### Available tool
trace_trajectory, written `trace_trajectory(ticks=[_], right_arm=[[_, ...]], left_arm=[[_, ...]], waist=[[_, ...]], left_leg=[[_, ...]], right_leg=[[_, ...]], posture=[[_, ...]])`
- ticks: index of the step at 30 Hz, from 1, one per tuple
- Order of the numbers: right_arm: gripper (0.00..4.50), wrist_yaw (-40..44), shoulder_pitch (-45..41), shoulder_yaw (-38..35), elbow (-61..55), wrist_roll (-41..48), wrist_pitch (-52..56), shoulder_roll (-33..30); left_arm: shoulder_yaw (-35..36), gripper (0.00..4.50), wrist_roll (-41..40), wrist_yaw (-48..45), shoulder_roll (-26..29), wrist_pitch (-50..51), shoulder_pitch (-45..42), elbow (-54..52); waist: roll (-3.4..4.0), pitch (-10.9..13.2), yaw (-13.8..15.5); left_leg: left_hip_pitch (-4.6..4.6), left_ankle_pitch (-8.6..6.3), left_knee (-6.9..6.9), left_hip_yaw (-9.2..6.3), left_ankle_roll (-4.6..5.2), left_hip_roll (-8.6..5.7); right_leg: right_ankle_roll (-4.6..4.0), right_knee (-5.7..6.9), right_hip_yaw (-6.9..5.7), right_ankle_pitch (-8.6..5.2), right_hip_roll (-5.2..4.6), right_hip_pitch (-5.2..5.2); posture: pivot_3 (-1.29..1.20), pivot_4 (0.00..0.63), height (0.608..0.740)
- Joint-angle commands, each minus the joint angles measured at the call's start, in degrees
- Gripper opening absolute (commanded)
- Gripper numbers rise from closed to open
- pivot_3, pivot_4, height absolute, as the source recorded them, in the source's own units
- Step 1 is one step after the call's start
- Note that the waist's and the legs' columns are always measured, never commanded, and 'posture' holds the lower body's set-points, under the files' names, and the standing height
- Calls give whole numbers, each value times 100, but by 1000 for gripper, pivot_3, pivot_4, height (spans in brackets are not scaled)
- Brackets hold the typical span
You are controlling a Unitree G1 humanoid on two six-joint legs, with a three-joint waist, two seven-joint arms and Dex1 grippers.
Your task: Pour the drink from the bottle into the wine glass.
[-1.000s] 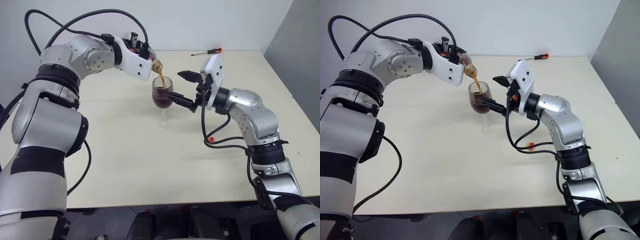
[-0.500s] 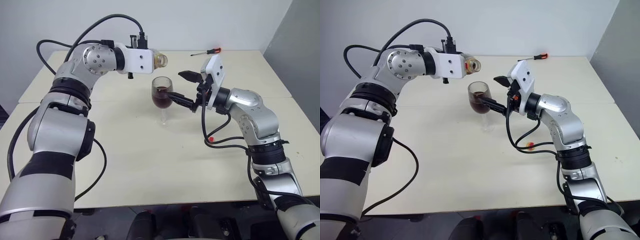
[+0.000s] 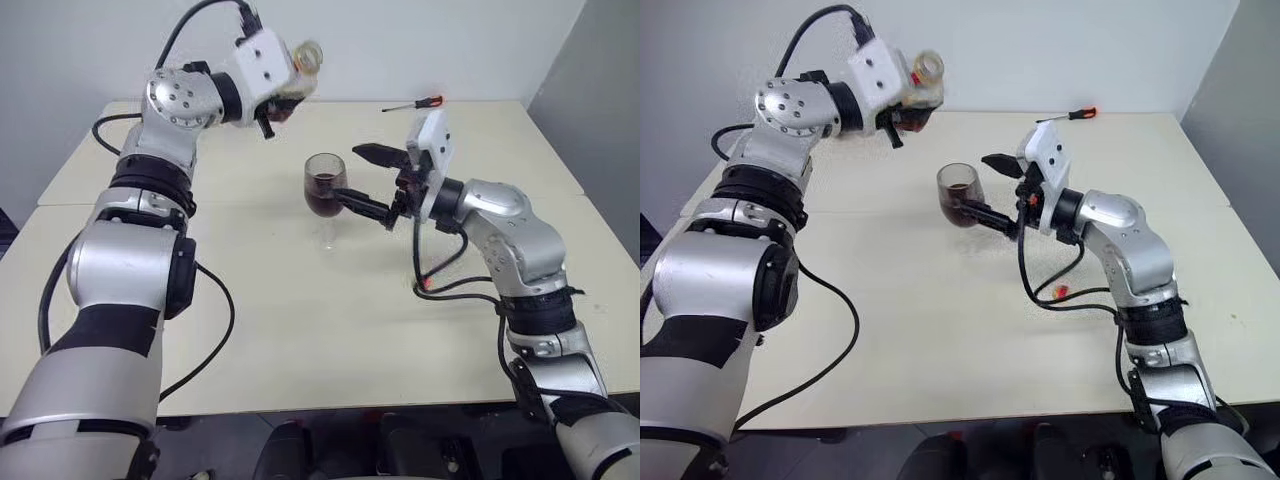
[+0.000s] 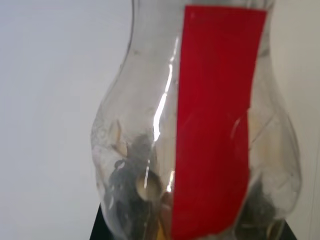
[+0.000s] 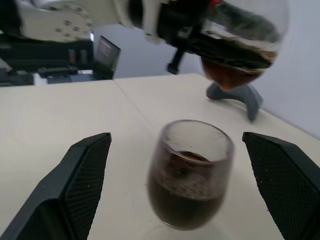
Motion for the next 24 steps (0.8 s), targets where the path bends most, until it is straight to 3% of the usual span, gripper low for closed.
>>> trace_trajectory(ticks=[1, 6, 12, 15, 24], right_arm=[[4500, 76, 363, -316, -1085, 676, 435, -241], [4500, -512, 1259, -550, -2407, 1477, 1148, -358], [4500, -1352, 1852, -624, -3029, 1804, 1458, -245], [4500, -1694, 2012, -624, -3131, 1805, 1449, -166], [4500, -2282, 2412, -483, -3218, 1576, 1290, -89]], left_arm=[[450, 1060, -688, -128, 26, 1034, 618, -1293], [1071, 1060, -1088, 668, 249, 2969, 2216, -4063], [1810, 1060, -1476, 1590, 239, 4327, 3445, -5779], [2373, 1060, -1858, 2021, 45, 4495, 4019, -6052], [2882, 1060, -2416, 2639, -582, 3879, 4844, -5475]], waist=[[0, -1, 2], [-1, -2, -2], [-3, -7, 19], [-5, -14, 27], [-24, -25, 117]], left_leg=[[1, 0, 1, -2, 0, 0], [-1, 1, 3, -19, -2, 8], [-1, 1, 7, -26, -3, 6], [5, 1, 7, -27, -2, 3], [11, -1, 9, -42, 0, -3]], right_leg=[[0, 2, 3, 0, -1, 1], [0, 10, 6, 0, 1, 0], [0, 10, 6, 0, 3, 5], [0, 8, 7, 0, 2, 14], [0, -11, -3, 0, 1, 42]], posture=[[0, 150, 740], [0, 150, 740], [0, 150, 740], [0, 150, 740], [0, 150, 740]])
